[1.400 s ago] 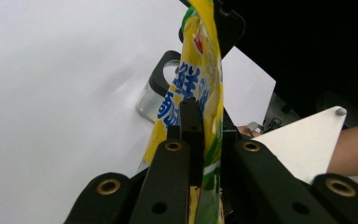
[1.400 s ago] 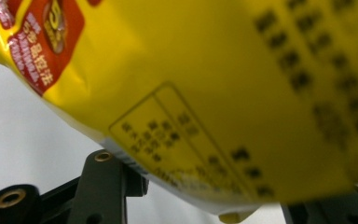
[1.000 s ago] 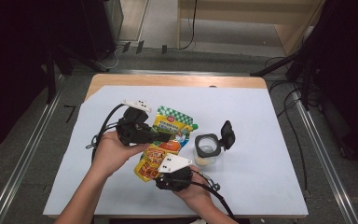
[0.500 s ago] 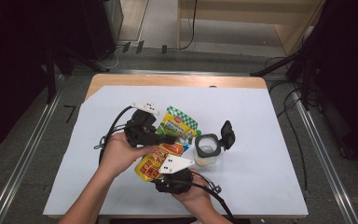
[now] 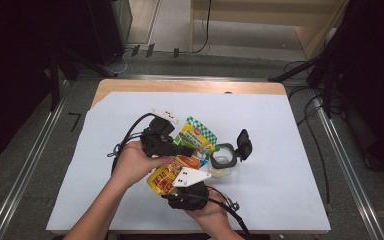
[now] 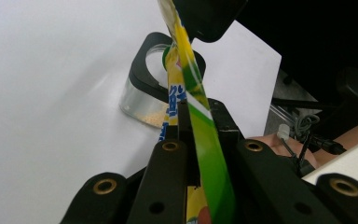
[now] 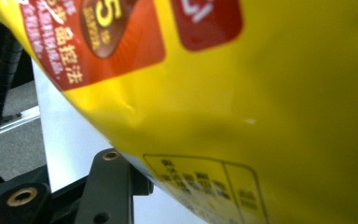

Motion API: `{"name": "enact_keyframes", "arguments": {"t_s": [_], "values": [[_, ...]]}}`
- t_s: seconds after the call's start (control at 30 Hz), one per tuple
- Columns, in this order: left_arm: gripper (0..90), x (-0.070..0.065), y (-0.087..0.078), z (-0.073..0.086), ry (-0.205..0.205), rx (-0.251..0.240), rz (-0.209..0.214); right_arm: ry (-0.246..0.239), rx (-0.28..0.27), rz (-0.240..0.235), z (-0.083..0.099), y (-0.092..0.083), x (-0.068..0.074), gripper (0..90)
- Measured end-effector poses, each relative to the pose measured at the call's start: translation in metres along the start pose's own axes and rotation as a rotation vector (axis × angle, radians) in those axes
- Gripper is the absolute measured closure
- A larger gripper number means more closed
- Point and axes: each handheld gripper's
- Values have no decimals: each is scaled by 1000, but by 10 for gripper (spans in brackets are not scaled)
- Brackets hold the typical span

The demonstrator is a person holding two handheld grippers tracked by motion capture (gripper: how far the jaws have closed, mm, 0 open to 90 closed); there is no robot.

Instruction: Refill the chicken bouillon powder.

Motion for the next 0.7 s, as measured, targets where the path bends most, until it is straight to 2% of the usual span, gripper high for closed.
{"name": "enact_keyframes", "arguments": {"t_s": [0.17,0.43,0.7], "values": [[870,0,5,-3,-15,18,20,7,2,8,2,-2,2,545],[875,-3,9,-6,-19,8,9,17,-8,21,3,-3,2,530],[874,-4,12,-6,-43,-2,-3,36,-16,9,3,-3,2,521]]}}
Point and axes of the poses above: each handheld gripper's, and its own axes: y roughly forward along the jaws, z roughly out of its underside, x roughly to its left, and after that the axes turned 6 degrees about -y, right-handed
